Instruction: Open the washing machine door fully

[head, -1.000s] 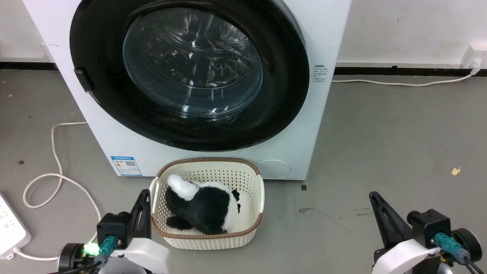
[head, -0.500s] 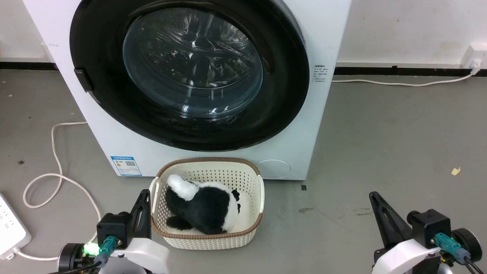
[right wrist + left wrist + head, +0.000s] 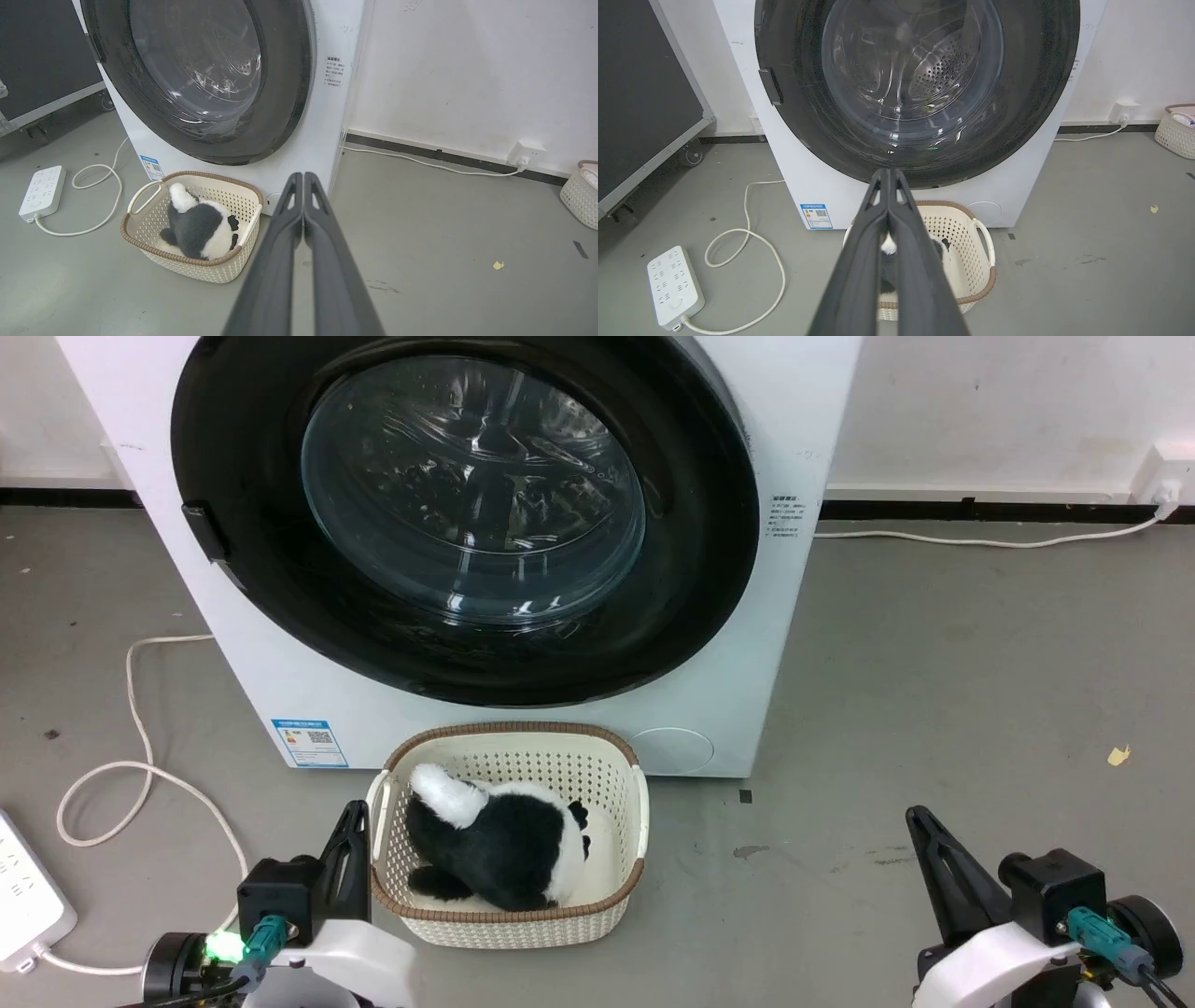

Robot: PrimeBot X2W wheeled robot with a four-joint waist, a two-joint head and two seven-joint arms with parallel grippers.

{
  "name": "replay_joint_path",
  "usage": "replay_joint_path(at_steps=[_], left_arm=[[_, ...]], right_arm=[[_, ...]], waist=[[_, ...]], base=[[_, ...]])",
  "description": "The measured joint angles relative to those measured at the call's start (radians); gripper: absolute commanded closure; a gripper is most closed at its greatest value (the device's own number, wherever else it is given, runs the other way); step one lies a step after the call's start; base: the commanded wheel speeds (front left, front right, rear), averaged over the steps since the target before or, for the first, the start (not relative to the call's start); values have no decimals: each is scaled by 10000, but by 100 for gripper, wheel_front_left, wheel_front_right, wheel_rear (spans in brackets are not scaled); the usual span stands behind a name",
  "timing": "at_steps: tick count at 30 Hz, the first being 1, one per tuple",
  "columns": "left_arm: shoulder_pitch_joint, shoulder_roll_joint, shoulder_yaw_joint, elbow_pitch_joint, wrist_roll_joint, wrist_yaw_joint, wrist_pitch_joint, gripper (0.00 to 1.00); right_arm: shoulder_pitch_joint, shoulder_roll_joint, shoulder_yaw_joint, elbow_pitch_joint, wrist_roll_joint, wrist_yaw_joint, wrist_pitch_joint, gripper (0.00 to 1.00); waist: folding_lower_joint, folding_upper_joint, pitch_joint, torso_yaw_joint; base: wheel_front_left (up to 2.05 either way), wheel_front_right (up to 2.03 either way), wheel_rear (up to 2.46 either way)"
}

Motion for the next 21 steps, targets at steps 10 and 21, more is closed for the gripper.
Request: replay_joint_path(at_steps=[10,21], left_arm=[[0,0,-6,0,0,0,0,100],[0,0,-6,0,0,0,0,100]], right_arm=[[0,0,-4,0,0,0,0,100],[0,0,-2,0,0,0,0,100]], waist=[[0,0,0,0],[0,0,0,0]], base=[[0,0,0],[0,0,0]])
